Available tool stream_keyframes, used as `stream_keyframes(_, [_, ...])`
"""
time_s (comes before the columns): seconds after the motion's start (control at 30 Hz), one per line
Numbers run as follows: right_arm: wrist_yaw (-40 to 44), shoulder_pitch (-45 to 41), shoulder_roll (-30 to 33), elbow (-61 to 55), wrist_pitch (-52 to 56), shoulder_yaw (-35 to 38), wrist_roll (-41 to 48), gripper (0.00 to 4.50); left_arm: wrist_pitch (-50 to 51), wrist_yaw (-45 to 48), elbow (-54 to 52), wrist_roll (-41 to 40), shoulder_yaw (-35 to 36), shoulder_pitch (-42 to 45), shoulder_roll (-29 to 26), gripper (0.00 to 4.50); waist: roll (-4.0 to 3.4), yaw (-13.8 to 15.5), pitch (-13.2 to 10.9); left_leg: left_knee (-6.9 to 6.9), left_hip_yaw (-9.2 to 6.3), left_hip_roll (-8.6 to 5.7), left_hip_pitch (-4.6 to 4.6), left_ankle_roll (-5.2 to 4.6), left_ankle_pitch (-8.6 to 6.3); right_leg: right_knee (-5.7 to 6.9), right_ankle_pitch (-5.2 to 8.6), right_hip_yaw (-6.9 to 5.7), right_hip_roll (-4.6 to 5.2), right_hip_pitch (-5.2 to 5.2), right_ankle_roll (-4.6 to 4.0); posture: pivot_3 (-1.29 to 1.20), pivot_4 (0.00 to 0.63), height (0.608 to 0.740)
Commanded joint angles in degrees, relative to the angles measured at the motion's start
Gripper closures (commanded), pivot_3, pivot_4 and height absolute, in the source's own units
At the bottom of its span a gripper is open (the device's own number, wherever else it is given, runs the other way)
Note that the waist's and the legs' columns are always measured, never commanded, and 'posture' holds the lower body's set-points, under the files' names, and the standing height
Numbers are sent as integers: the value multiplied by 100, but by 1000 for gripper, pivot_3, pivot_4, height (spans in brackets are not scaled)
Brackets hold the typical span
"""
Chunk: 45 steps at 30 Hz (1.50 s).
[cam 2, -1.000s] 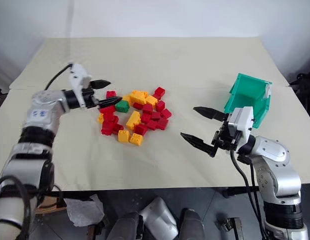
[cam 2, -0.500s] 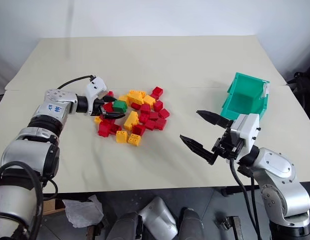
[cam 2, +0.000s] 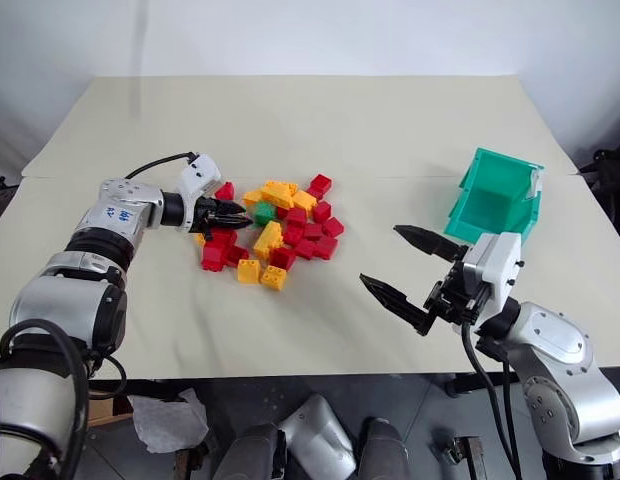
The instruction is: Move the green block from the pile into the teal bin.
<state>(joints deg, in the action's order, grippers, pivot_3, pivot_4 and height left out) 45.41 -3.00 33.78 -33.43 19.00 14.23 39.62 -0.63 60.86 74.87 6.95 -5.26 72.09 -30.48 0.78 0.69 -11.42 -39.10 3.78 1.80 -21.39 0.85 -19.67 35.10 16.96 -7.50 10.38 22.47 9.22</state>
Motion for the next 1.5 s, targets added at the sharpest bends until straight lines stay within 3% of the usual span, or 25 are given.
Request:
stream_keyframes(0.03, [11, 50, 115, -177, -83, 198, 95, 0, -187, 483, -49, -138, 204, 39, -180, 3177, 0, -1, 0, 1, 0, 0, -1, 0, 0, 1, 0, -1, 0, 2, 0, 0, 150, 740])
stream_keyframes(0.33, [42, 62, 175, -32, -192, 174, -14, 0, -599, 950, -131, -225, 434, 283, -179, 3177, 1, 9, 0, 2, 0, 0, -7, 0, 0, -2, 0, -2, 0, 5, 1, 0, 150, 740])
stream_keyframes(0.43, [19, 81, 189, -71, -172, 195, 1, 0, -586, 868, -132, -112, 357, 184, -61, 2639, 1, 30, 0, 1, 0, 0, -8, 0, 0, -2, 0, -3, 0, 5, 1, 0, 150, 740])
stream_keyframes(0.7, [-125, 146, 225, -241, -77, 254, 74, 0, -1296, -116, -104, 152, 267, -9, 109, 57, 2, 48, 0, 1, 0, 0, -6, 0, 0, 0, -1, -2, 0, 6, 1, 0, 150, 740])
stream_keyframes(1.37, [-435, 235, 244, -475, 51, 423, 301, 0, -1865, -641, 232, 1590, -1075, 450, 547, 15, 13, 71, 7, -1, 0, -1, -3, -1, 0, -1, -1, -2, 0, 0, 0, 0, 150, 740])
stream_keyframes(1.5, [-535, 290, 230, -557, 80, 470, 359, 0, -1764, -305, 286, 1705, -1215, 416, 521, 15, 13, 65, 15, 0, 0, -1, 0, -1, 0, 0, -1, -1, 0, -1, 0, 0, 150, 740])
